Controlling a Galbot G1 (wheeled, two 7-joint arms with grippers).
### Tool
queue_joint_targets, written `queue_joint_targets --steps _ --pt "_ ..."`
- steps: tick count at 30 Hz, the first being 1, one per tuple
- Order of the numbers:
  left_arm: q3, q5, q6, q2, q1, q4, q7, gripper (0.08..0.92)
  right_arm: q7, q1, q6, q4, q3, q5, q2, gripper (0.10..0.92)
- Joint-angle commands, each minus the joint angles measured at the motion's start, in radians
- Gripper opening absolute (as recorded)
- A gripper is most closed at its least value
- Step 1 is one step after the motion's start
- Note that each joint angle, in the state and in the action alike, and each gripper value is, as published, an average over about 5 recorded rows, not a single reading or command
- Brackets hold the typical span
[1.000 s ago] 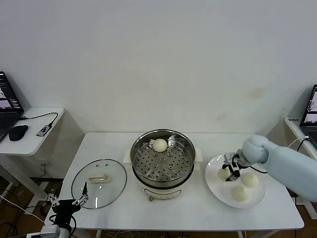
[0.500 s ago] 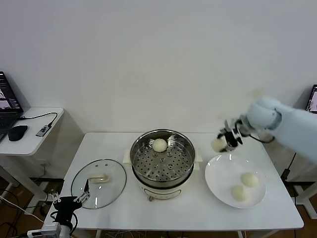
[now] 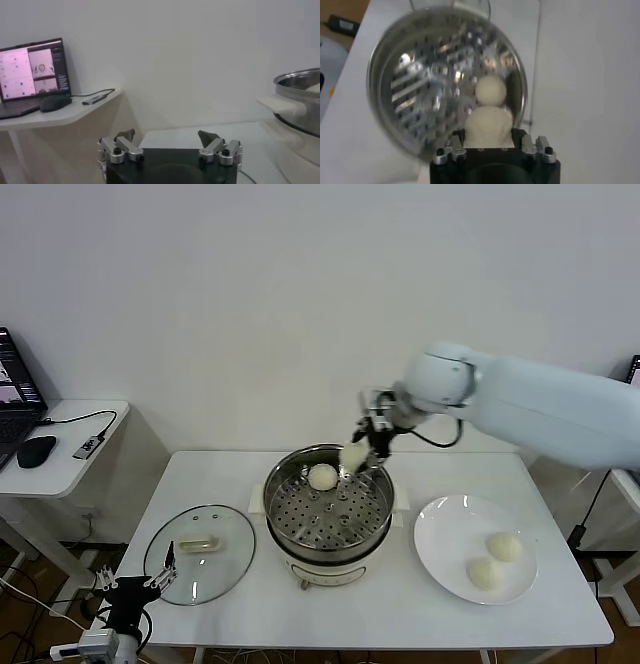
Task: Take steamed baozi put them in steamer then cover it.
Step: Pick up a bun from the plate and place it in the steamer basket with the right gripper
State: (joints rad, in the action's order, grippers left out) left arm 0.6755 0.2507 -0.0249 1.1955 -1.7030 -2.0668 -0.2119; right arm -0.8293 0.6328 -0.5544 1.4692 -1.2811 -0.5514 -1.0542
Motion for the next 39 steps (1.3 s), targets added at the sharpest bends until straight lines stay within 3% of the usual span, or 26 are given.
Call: queue_joint_targets --steps 1,25,35,39 --pt "0.007 0.001 0.002 0.001 -0.002 0.002 0.000 0.823 0.062 -0.047 -0.067 -0.102 -0.024 -0.096 -0.244 0.585" --pt "0.002 0.001 0.004 0.015 0.003 -0.003 -0.002 0.823 0.078 -0.183 -0.105 -0.223 -0.038 -0.018 -0.314 0.588" --pt "-0.001 -0.001 0.003 0.017 0.003 -0.003 -0.002 0.823 -0.047 -0.083 -0.083 -0.147 -0.009 0.014 -0.216 0.803" --pt "0.002 0.000 0.003 0.011 -0.001 -0.003 -0.002 0.823 -0.142 0.024 -0.042 -0.060 -0.026 0.049 -0.081 0.821"
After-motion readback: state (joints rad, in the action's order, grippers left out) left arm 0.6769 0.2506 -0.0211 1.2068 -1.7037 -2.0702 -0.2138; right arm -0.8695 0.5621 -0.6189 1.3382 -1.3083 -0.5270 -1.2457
